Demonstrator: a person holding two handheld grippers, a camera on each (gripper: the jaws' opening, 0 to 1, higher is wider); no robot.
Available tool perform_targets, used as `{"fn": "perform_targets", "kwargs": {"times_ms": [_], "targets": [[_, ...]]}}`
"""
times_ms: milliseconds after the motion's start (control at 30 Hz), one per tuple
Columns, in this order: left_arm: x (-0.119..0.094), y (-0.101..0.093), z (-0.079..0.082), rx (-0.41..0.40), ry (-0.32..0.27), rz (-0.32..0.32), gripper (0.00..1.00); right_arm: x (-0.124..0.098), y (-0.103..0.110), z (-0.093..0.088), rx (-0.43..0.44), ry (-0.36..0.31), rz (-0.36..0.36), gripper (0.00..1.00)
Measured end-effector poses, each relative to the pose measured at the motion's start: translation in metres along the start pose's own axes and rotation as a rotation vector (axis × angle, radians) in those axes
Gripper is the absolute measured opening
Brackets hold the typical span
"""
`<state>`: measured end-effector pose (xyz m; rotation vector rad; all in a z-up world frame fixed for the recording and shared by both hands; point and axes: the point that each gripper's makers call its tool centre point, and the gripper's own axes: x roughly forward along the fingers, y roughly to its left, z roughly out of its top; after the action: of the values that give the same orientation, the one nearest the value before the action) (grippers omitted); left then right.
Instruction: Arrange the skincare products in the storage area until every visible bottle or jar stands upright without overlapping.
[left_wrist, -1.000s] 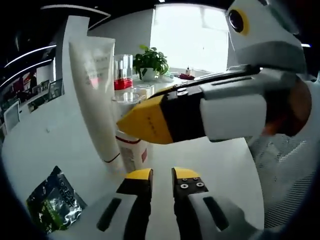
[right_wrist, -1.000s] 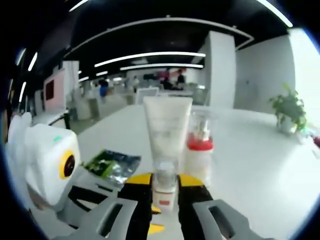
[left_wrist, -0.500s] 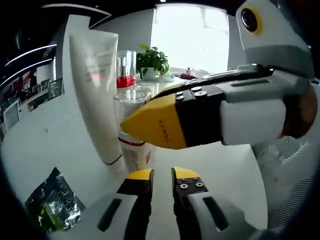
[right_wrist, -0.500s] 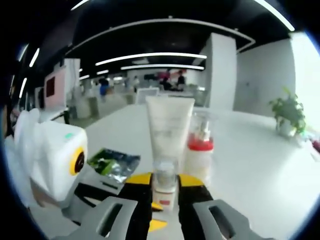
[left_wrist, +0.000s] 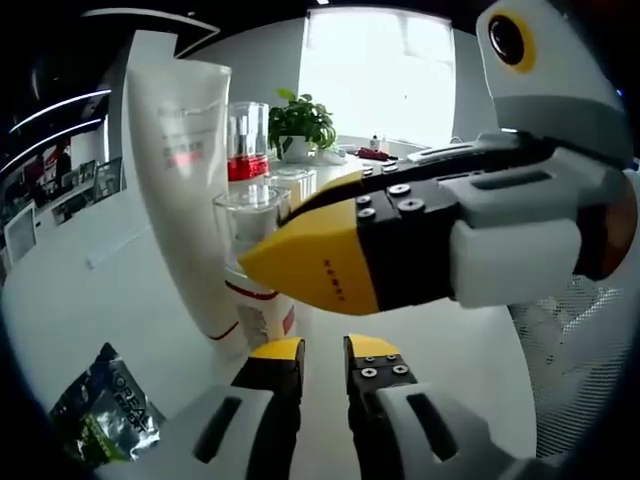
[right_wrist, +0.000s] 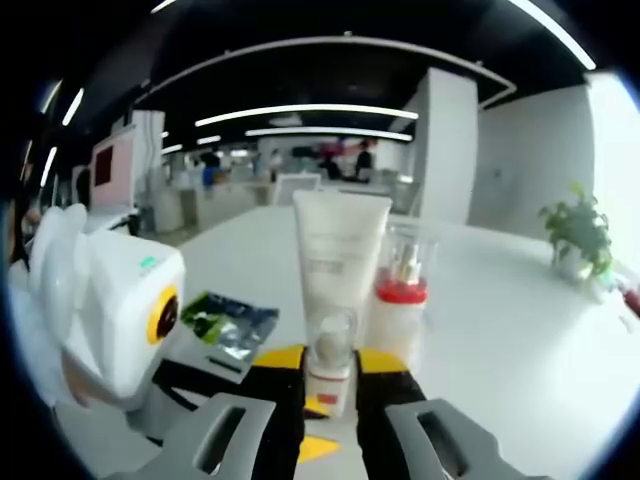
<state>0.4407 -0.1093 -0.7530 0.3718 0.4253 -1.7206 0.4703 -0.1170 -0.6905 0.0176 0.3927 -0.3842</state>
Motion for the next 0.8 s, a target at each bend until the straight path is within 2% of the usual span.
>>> {"fn": "perform_targets", "kwargs": {"times_ms": [467,800], "targets": [[-0.002,-0.002,0.0,0.004,0.008,-0.003,0.14,-0.005,0.0,-0.002,0.0,-0.001,0.0,0.13],[-0.01,-0.017,0.003,0.005,0.01,-0.016,0.14,-0.019,-0.005,0.014,-0.029,-0.061,-0.011,0.17]]}}
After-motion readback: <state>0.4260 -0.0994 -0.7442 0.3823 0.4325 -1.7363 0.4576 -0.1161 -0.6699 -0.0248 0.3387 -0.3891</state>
